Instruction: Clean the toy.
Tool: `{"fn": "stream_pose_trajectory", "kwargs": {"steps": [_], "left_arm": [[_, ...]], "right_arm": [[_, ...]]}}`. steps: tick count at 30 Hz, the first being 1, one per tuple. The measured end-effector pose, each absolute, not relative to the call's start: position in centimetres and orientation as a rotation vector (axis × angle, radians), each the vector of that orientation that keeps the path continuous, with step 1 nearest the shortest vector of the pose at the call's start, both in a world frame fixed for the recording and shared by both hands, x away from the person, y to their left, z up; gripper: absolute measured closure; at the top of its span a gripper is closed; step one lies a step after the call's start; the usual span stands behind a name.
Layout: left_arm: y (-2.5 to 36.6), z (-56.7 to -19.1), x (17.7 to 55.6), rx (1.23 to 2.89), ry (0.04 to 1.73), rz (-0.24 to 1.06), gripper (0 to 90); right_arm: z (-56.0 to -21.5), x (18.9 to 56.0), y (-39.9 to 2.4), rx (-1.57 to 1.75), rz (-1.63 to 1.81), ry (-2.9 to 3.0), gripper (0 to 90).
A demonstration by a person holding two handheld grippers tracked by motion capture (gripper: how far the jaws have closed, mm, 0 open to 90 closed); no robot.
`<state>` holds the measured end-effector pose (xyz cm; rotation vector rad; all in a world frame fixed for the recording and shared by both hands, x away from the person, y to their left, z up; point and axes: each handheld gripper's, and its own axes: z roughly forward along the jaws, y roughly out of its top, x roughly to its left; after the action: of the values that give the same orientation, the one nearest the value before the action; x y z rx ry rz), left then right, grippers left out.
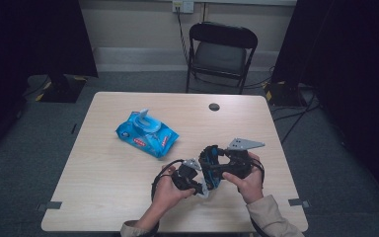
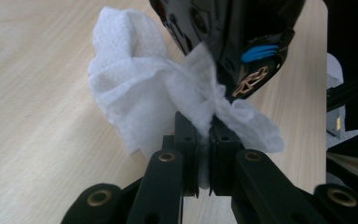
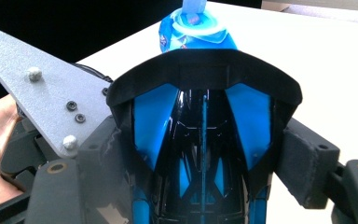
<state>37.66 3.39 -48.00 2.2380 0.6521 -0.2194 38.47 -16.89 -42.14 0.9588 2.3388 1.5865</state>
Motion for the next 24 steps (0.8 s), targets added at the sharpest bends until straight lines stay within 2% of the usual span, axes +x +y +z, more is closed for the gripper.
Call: {"fn": "stream_pose_trajectory", "kwargs": {"steps": [4, 13, 18, 24], "left_arm": [[5.2, -46.9, 38.3, 2.216, 0.684, -0.192, 84.7], [10.6, -42.8, 40.4, 2.057, 0.796, -0.076, 84.7], [11.4, -40.9, 41.1, 1.995, 0.796, -0.054, 84.7], [10.9, -40.3, 41.9, 1.967, 0.804, -0.062, 84.7]], "right_arm": [[-42.0, 38.4, -17.1, 0.954, 1.594, 2.335, 25.4], [-42.0, 38.3, -17.1, 0.944, 1.596, 2.342, 25.4], [-42.1, 38.2, -16.6, 0.926, 1.587, 2.361, 25.4], [-42.1, 38.0, -16.4, 0.909, 1.59, 2.373, 25.4]]}}
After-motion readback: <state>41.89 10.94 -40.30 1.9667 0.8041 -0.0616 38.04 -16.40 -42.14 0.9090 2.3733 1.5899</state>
